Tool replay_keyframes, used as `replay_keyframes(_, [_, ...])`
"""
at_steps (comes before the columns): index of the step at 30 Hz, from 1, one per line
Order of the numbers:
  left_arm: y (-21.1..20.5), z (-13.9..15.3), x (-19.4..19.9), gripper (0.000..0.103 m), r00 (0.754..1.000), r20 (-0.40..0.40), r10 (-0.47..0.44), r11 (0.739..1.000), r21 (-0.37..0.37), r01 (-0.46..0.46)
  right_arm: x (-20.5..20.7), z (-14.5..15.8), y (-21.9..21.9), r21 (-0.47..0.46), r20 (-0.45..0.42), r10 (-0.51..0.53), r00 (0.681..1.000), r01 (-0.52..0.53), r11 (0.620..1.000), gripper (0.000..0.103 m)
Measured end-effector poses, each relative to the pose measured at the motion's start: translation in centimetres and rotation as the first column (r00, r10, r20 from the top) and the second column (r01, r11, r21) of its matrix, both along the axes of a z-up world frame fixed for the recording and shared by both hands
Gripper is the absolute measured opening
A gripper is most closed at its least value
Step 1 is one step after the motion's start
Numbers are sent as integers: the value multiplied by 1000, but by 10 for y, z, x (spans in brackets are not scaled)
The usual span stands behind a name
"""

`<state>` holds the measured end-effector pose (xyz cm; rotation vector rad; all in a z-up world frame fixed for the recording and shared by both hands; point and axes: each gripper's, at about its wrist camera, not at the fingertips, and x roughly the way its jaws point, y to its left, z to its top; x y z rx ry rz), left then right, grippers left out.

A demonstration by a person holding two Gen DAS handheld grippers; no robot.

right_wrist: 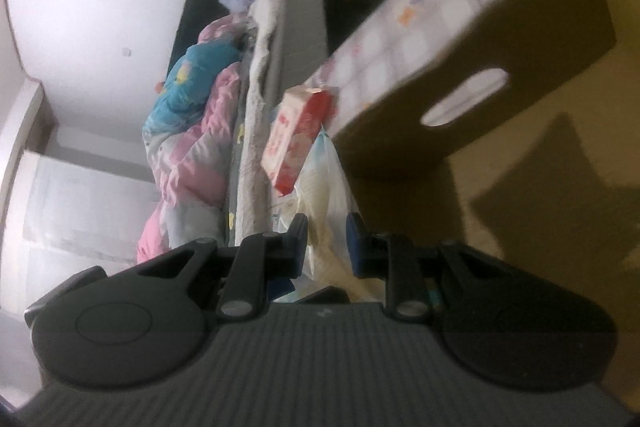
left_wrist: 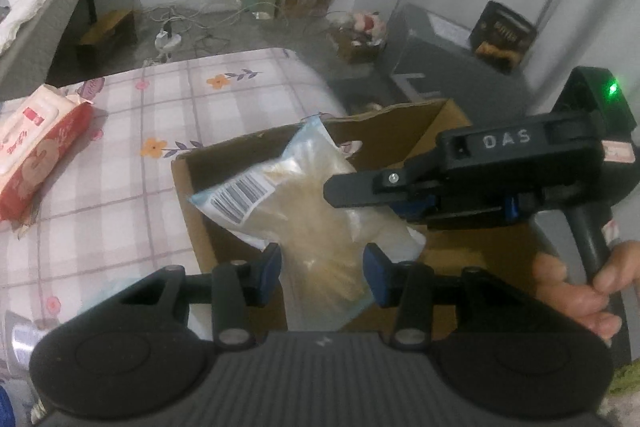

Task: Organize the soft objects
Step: 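Lift the clear bag with the right gripper and carry it over the cardboard box, then lower the bag into the box and open the right gripper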

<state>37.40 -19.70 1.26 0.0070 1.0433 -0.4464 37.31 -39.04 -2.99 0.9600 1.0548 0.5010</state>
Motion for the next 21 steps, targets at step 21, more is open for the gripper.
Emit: replay_keyframes(21, [39, 30, -16, 64, 996, 61, 58, 998, -33, -56, 37, -75, 35, -85, -145, -13, 989, 1, 996, 21])
